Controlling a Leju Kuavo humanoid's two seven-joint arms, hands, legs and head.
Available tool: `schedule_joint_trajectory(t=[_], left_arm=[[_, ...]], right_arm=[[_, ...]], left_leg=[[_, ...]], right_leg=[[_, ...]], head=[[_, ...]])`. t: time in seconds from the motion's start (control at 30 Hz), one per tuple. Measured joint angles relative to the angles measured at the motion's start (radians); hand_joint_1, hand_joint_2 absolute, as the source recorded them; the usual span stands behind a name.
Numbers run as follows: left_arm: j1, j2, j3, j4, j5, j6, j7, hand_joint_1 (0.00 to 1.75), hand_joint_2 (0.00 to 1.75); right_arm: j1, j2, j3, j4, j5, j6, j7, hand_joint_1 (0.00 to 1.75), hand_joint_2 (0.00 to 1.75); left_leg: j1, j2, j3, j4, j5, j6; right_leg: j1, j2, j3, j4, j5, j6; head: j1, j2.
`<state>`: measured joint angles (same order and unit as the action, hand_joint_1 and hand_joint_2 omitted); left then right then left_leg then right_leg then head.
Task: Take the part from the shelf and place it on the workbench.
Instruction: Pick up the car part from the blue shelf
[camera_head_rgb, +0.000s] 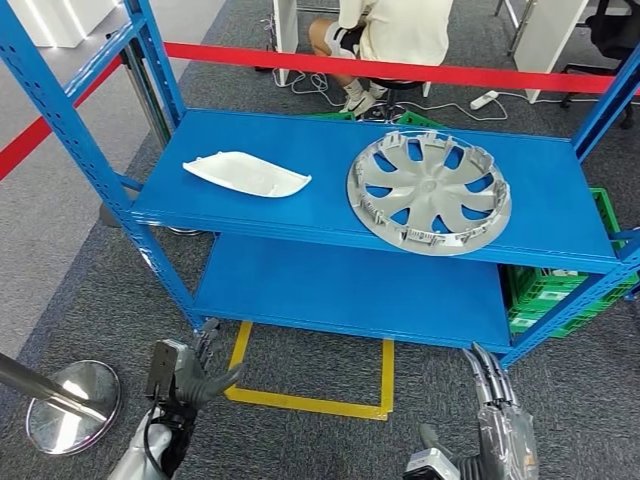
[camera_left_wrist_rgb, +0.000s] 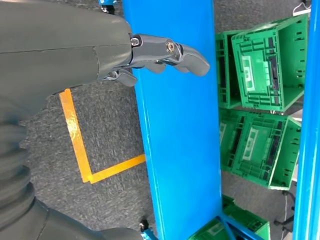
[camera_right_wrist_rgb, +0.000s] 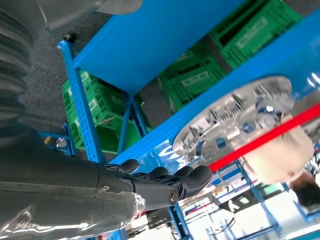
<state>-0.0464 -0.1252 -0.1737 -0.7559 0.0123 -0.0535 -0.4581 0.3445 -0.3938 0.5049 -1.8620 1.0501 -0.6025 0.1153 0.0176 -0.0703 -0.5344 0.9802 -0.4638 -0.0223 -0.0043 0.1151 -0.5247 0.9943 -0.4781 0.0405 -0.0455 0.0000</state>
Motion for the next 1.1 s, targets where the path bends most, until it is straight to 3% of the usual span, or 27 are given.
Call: schedule_joint_trajectory(t=[0.13, 0.27, 0.57, 0.83, 1.1], left_arm=[[-0.004, 0.008, -0.002, 0.019, 0.019, -0.036, -0.021, 0.0, 1.75], [-0.019, 0.034, 0.009, 0.047, 0.063, -0.107, -0.044, 0.0, 1.75], [-0.13, 0.058, 0.039, 0.166, 0.073, -0.246, -0.037, 0.0, 1.75], [-0.2, 0.057, 0.063, 0.249, 0.121, -0.285, -0.033, 0.0, 1.75], [-0.263, 0.055, 0.19, 0.316, 0.309, -0.294, 0.045, 0.0, 1.75]], right_arm=[[-0.04, -0.03, 0.045, 0.018, 0.015, 0.062, 0.021, 0.0, 1.75], [-0.123, -0.025, 0.096, 0.073, 0.017, 0.17, -0.014, 0.0, 1.75], [-0.343, 0.086, 0.158, 0.247, 0.073, 0.361, -0.093, 0.0, 1.75], [-0.431, 0.142, 0.175, 0.324, 0.093, 0.388, -0.074, 0.0, 1.75], [-0.503, 0.173, 0.163, 0.355, 0.089, 0.374, -0.047, 0.0, 1.75]], left_leg=[[0.0, 0.0, 0.0, 0.0, 0.0, 0.0], [0.001, 0.0, 0.0, 0.0, 0.0, -0.001], [0.001, 0.0, 0.0, 0.0, 0.004, -0.001], [0.001, 0.0, -0.001, 0.0, 0.004, -0.002], [0.001, 0.0, -0.002, 0.0, 0.005, -0.002]], right_leg=[[0.001, 0.0, 0.0, 0.0, 0.0, 0.0], [0.002, 0.0, -0.001, 0.001, 0.0, 0.0], [0.001, 0.0, -0.001, 0.003, 0.002, 0.0], [0.001, 0.0, -0.002, 0.003, 0.003, -0.001], [0.001, 0.0, -0.003, 0.003, 0.003, -0.001]], head=[[0.0, 0.0], [0.0, 0.0], [0.0, 0.0], [0.0, 0.0], [0.0, 0.0]])
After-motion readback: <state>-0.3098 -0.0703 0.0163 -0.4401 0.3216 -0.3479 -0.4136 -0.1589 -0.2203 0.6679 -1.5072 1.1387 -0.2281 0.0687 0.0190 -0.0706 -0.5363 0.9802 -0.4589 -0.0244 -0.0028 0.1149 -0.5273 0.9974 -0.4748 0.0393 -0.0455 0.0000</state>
